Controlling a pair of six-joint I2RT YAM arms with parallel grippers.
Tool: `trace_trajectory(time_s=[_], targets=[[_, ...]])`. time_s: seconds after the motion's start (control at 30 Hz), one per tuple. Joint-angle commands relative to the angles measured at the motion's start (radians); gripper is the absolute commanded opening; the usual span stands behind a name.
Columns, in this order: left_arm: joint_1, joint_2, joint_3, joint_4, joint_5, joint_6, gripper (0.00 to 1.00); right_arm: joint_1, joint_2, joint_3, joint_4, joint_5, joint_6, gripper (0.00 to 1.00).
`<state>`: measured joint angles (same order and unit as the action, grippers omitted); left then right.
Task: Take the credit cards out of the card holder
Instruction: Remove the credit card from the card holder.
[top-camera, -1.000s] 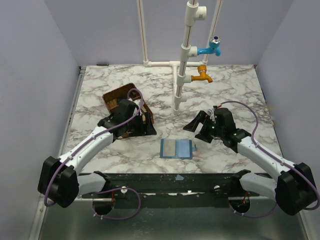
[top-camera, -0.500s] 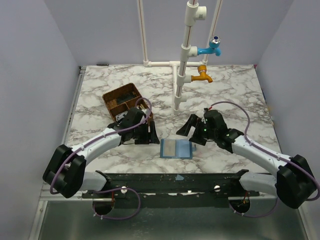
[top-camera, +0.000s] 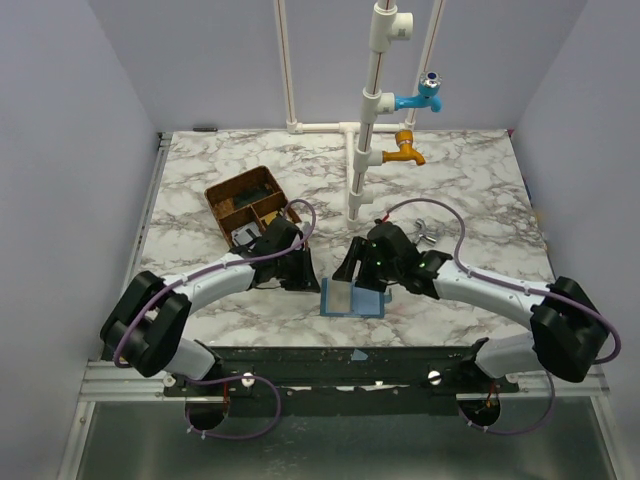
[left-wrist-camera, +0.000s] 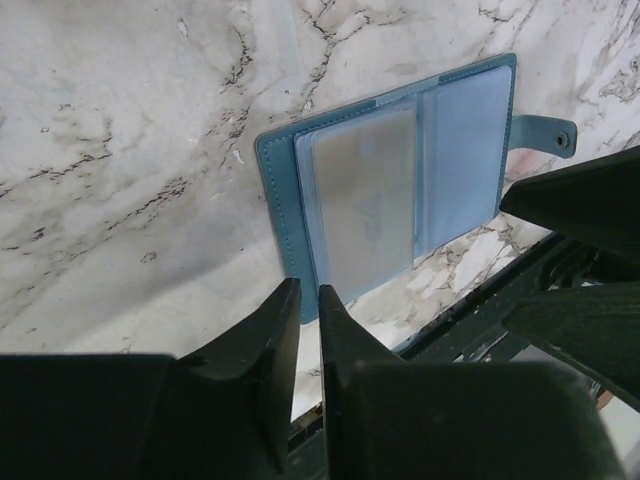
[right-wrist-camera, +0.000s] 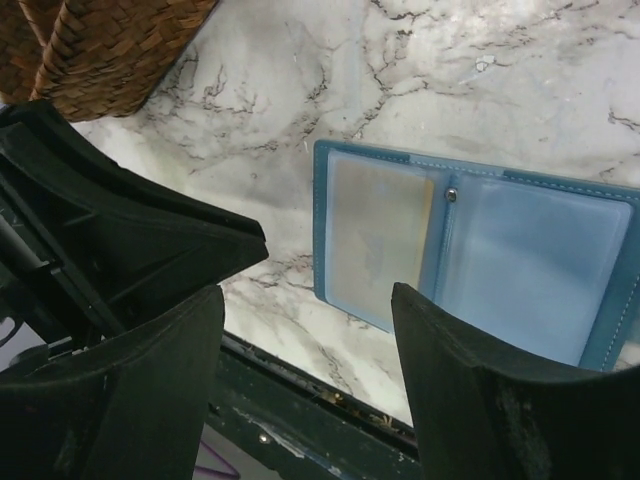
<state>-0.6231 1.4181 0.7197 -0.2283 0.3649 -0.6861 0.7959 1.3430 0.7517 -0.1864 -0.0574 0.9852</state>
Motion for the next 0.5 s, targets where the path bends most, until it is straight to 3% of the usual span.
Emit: trace_trajectory(time_s=[0.0, 0.13, 0.47], targets=[[-0.004, 0.028, -0.014, 0.044, 0.021, -0.020, 0.10, 0.051, 0.063, 0.079, -0.105, 0.144, -0.018, 0.69], [-0.004, 0.033, -0.013, 0.035, 0.006, -0.028, 0.00, 0.098, 0.130, 0.144, -0.179, 0.225, -0.027, 0.68], [-0.002, 0.039, -0.011, 0.011, -0.015, -0.032, 0.00, 0.194, 0.296, 0.264, -0.322, 0.366, -0.011, 0.67]])
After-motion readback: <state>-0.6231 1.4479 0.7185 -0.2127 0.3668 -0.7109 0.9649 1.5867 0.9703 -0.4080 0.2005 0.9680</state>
